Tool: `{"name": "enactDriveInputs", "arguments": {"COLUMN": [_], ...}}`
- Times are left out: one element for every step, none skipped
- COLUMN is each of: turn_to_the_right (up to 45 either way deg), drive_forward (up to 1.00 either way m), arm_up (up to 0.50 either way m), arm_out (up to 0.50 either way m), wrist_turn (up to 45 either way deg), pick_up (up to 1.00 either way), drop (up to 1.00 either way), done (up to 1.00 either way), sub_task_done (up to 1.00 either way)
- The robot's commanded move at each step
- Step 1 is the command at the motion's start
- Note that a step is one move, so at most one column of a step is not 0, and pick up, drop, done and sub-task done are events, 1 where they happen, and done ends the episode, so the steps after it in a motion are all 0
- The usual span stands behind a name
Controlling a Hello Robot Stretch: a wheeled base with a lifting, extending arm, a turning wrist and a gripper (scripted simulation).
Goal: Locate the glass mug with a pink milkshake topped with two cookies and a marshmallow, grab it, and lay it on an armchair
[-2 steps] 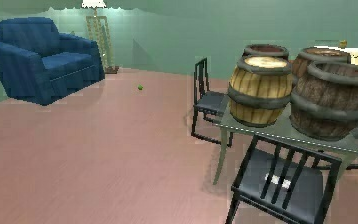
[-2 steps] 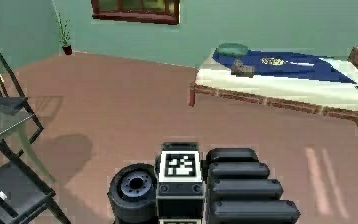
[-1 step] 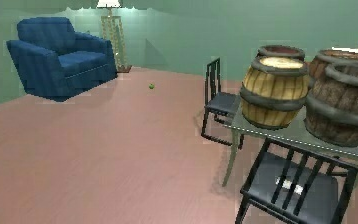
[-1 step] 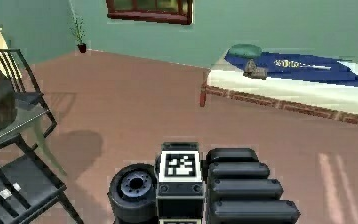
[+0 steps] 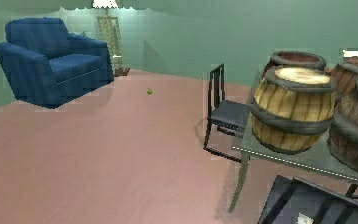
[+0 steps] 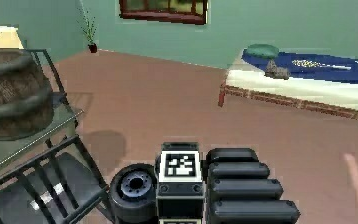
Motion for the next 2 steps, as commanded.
{"name": "enactDriveInputs", "arguments": {"turn_to_the_right": [-18.0,0.0], "drive_forward": [0.00,1.00], "arm_up": [0.00,0.00], "arm_out": [0.00,0.00], "wrist_turn": [0.0,0.0], "pick_up": [0.00,0.00], "drop": [0.00,0.00], "done": [0.00,0.00], "sub_task_done": [0.00,0.00]}}
